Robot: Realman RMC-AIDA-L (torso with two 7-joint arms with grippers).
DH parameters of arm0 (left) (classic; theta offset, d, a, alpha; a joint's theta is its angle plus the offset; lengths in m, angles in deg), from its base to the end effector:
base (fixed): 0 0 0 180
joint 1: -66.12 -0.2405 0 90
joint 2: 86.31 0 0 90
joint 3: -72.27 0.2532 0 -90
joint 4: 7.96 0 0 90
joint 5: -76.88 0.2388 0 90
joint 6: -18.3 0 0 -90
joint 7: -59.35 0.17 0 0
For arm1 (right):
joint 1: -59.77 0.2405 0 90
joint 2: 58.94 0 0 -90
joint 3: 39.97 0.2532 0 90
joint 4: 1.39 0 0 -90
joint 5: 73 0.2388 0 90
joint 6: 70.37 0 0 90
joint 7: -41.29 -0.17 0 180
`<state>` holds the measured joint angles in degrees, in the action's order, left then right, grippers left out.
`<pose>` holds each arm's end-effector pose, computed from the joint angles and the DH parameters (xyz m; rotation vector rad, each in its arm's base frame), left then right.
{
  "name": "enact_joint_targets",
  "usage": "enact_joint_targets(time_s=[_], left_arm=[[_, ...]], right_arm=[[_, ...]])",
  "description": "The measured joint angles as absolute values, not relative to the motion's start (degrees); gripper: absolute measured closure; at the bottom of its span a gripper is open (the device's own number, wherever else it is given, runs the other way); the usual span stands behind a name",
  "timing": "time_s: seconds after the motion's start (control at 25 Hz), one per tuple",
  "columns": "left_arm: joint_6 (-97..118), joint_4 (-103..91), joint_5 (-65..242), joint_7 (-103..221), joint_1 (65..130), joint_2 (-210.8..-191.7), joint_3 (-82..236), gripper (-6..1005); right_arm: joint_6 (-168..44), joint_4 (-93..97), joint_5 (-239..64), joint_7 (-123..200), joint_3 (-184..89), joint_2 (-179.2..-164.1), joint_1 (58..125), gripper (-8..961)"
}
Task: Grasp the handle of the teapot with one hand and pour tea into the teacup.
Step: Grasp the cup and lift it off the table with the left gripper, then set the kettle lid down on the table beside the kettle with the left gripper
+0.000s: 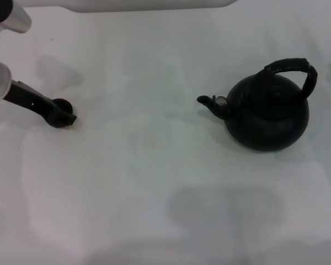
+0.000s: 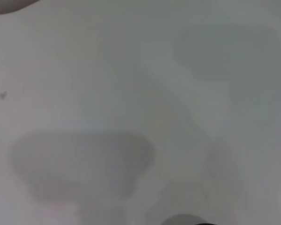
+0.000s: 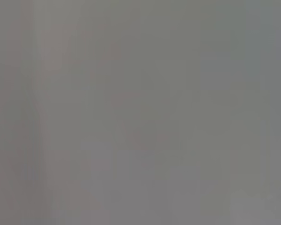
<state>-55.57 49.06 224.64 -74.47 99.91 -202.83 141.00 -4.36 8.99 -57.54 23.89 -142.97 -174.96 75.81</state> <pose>-0.2793 0.4097 -0.0130 -2.4749 -1.0363 0.4058 0.3976 0.3295 0.0037 -1.5753 0.6220 0.6429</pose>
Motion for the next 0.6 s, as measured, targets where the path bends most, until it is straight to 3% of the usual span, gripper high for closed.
enact_joint_targets(time_s=[0.4,0.6], left_arm=[[-58.6,57.7,224.3,-74.5,101.8,-204.59,143.7,297],[-58.3,58.8,223.0,-75.7,105.3,-204.96,152.5,297]], right_arm=[[-4.4,9.0,-57.5,24.2,-143.0,-174.96,75.8,108],[-4.4,9.0,-57.5,24.2,-143.0,-174.96,75.8,109]])
